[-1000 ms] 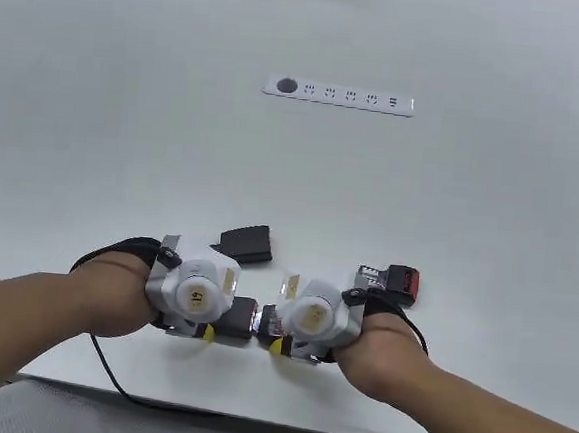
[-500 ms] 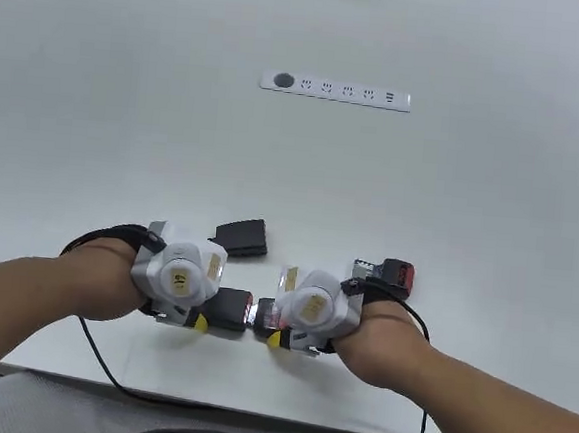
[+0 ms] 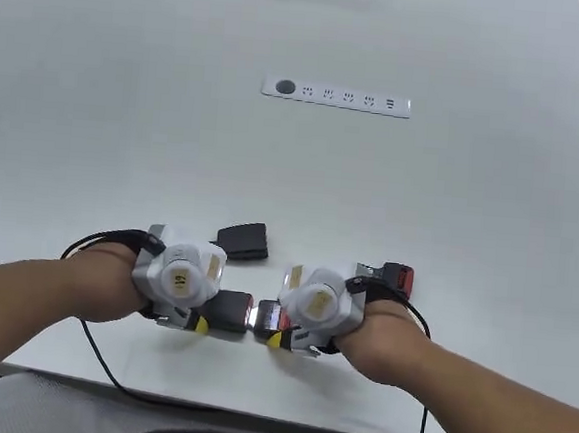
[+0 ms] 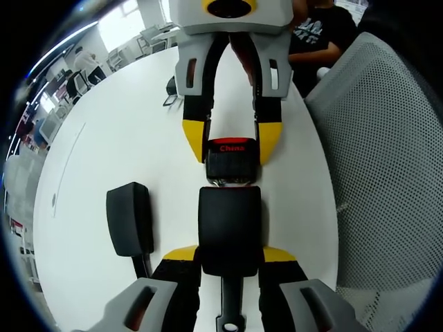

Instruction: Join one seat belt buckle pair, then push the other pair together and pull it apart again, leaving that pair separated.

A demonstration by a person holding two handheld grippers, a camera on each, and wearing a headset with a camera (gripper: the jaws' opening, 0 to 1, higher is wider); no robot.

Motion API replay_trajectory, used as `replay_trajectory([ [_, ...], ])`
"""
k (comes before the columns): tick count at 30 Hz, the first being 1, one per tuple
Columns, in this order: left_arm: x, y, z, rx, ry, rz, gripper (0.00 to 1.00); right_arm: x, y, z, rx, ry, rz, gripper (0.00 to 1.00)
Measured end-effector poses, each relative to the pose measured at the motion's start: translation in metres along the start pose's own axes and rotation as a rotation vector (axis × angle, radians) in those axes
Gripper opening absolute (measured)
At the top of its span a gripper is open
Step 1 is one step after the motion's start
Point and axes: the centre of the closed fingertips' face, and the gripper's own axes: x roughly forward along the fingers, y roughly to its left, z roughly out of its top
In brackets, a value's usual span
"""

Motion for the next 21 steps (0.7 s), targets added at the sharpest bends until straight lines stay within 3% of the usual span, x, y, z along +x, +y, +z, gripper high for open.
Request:
replay_trajectory([
  [3, 0.000, 0.000, 0.001, 0.014, 0.004, 0.009, 0.33, 0.000, 0.000, -0.002, 0.037, -0.003, 0.004, 0.35],
  [5, -0.003, 0.001, -0.002, 0.013, 0.028, 0.026, 0.33, -0.005, 0.000, -0.004, 0.069, -0.004, 0.007, 0.36],
  [9, -0.019, 0.002, 0.007, 0.003, -0.014, 0.046, 0.34, -0.017, -0.002, -0.002, 0.084, -0.033, -0.004, 0.37],
  [11, -0.026, 0.006, 0.008, 0.007, -0.001, 0.066, 0.37, -0.025, 0.000, -0.001, 0.093, -0.043, 0.007, 0.36],
  [15, -0.044, 0.023, 0.015, 0.000, -0.015, 0.137, 0.40, -0.040, 0.000, -0.005, 0.089, -0.054, -0.012, 0.36],
  [18, -0.056, 0.041, 0.022, -0.032, -0.052, 0.173, 0.40, -0.054, -0.011, -0.015, 0.102, -0.061, -0.045, 0.36],
  [21, -0.058, 0.060, 0.022, -0.064, -0.060, 0.205, 0.41, -0.065, -0.022, -0.030, 0.093, -0.051, -0.065, 0.36],
])
